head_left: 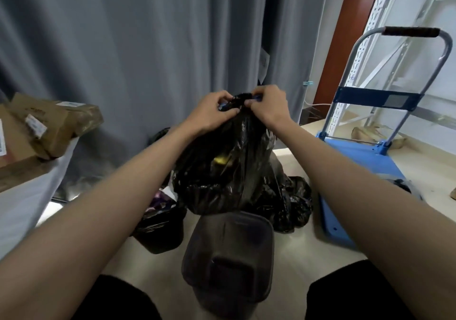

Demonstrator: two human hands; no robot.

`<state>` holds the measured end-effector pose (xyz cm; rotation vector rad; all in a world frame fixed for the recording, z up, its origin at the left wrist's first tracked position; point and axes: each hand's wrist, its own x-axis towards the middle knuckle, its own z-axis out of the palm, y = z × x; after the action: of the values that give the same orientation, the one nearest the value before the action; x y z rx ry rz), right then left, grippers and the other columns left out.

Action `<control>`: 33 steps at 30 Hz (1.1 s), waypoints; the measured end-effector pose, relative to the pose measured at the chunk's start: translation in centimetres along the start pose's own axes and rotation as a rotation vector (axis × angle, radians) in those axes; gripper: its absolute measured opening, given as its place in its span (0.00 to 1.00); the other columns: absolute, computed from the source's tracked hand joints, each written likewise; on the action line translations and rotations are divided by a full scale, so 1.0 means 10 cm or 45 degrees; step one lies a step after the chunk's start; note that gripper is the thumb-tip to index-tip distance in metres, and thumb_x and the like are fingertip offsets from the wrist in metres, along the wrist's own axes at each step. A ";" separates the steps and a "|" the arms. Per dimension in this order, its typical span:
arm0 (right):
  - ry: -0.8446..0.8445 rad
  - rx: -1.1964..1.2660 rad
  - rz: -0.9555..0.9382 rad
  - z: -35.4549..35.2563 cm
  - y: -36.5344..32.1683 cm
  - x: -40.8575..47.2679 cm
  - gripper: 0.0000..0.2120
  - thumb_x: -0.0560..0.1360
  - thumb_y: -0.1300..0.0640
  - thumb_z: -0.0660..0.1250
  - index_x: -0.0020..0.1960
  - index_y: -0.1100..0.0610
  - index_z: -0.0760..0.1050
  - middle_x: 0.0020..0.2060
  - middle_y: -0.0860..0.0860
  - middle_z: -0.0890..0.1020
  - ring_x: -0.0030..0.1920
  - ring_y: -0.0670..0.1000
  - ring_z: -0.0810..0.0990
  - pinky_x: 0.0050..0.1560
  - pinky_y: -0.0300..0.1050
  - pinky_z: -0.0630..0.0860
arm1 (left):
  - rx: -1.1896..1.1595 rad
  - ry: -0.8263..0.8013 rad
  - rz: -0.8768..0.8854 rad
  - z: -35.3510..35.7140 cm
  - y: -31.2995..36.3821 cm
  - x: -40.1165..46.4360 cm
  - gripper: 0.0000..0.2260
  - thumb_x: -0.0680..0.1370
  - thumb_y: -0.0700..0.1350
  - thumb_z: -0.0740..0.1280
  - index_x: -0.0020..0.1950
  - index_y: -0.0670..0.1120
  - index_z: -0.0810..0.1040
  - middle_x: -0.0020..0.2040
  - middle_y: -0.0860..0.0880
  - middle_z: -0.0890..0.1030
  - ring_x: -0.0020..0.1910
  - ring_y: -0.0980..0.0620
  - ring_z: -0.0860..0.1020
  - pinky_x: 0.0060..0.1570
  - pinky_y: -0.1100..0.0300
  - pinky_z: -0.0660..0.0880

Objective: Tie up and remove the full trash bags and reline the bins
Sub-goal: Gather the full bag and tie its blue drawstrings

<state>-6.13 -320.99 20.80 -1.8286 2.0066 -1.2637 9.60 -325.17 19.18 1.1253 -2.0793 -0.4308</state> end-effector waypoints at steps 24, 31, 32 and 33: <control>0.185 0.410 0.258 2.37 1.86 1.58 0.08 0.79 0.63 0.64 0.55 0.59 0.80 0.54 0.52 0.75 0.50 0.46 0.75 0.51 0.29 0.66 | -0.085 -0.322 -0.372 1.97 -2.27 1.29 0.26 0.75 0.55 0.69 0.70 0.50 0.67 0.63 0.47 0.77 0.60 0.47 0.76 0.57 0.54 0.73; 0.063 0.246 0.296 3.09 2.34 1.81 0.09 0.77 0.61 0.65 0.54 0.59 0.81 0.55 0.54 0.77 0.54 0.52 0.77 0.56 0.43 0.72 | -0.060 -0.316 -0.524 2.47 -2.86 1.34 0.27 0.77 0.52 0.67 0.72 0.45 0.63 0.65 0.43 0.75 0.63 0.42 0.74 0.58 0.50 0.73; 0.032 0.212 0.306 3.18 2.39 1.81 0.09 0.77 0.61 0.65 0.54 0.59 0.82 0.55 0.55 0.78 0.54 0.53 0.78 0.54 0.43 0.72 | -0.054 -0.320 -0.556 2.52 -2.92 1.32 0.26 0.77 0.51 0.67 0.72 0.44 0.64 0.64 0.42 0.76 0.63 0.42 0.74 0.57 0.51 0.73; -0.023 0.203 0.322 3.26 2.43 1.79 0.09 0.77 0.62 0.65 0.54 0.59 0.82 0.54 0.55 0.80 0.54 0.54 0.79 0.52 0.41 0.73 | -0.039 -0.329 -0.582 2.56 -2.96 1.30 0.25 0.77 0.49 0.67 0.71 0.44 0.64 0.64 0.41 0.76 0.62 0.41 0.74 0.56 0.52 0.72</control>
<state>-8.97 -354.41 -8.32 -1.4579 1.9874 -1.2844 3.54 -353.72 -9.97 1.6014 -2.0087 -0.8624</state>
